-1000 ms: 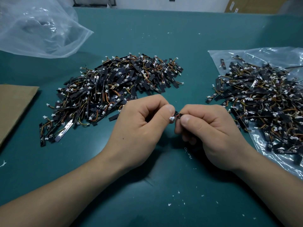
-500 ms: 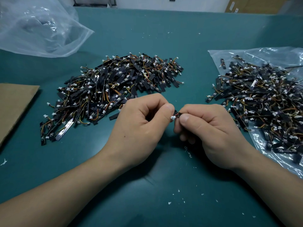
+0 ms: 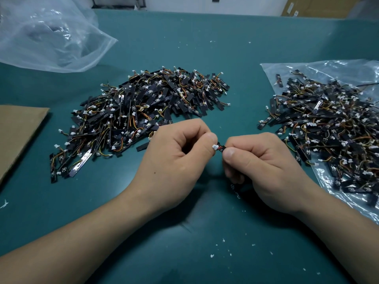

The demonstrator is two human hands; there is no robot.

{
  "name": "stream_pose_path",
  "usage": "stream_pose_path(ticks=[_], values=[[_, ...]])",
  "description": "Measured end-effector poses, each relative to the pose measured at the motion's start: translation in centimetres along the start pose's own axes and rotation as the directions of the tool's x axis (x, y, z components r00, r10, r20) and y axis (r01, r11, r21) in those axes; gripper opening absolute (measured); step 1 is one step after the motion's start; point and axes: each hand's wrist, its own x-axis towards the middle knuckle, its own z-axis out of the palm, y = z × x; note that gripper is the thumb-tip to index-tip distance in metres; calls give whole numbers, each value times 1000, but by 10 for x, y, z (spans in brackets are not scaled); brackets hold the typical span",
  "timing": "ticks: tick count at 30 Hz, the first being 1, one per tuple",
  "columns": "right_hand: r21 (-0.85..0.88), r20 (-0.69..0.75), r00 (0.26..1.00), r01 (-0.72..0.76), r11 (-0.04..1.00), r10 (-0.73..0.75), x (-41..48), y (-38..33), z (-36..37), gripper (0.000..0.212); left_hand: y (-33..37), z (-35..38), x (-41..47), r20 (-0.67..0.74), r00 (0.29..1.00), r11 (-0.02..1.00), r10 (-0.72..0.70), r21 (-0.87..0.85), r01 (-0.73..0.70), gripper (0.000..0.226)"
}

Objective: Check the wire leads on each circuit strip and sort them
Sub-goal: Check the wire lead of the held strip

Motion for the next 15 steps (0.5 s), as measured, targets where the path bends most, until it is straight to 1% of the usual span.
stream_pose_path(ticks=[3, 5, 6, 7, 8, 9, 10, 11, 12, 13, 15], values=[[5, 27, 1000, -4, 1000, 4, 0, 1, -1, 39, 0, 0, 0, 6, 1000, 1000, 11, -20, -10, 34], [11, 66, 998, 5, 1000, -6, -1, 3, -1, 45, 0, -1, 0, -1, 1000, 998, -5, -60, 5, 32], [17, 59, 998, 20, 1000, -21, -1, 3, -1, 47, 0, -1, -1, -8, 1000, 996, -16, -84, 15, 29], [24, 9, 999, 45, 999, -45, -2, 3, 1, 46, 0, 0, -1, -31, 999, 994, -26, -110, 22, 25], [46, -84, 994, 73, 996, -69, -2, 3, 2, 42, 0, 0, -1, -74, 997, 991, -38, -133, 28, 20], [111, -201, 977, 99, 989, -76, -1, 4, 2, 35, -1, 0, -1, -132, 990, 989, -52, -144, 33, 18], [213, -298, 953, 116, 970, -48, 0, 4, 2, 24, -2, 1, 0, -186, 980, 990, -67, -136, 42, 19], [296, -359, 933, 114, 948, 0, 2, 5, 1, 18, -3, 1, 0, -222, 972, 992, -79, -113, 54, 21], [336, -386, 921, 95, 937, 45, 3, 7, 0, 21, -4, 2, 0, -238, 967, 994, -88, -80, 70, 23], [326, -388, 919, 72, 943, 64, 5, 9, 0, 24, -4, 3, -1, -240, 967, 996, -87, -37, 81, 24], [214, -365, 930, 33, 976, 49, 6, 13, 1, 24, -3, 3, -3, -225, 972, 995, -67, 61, 83, 25]])
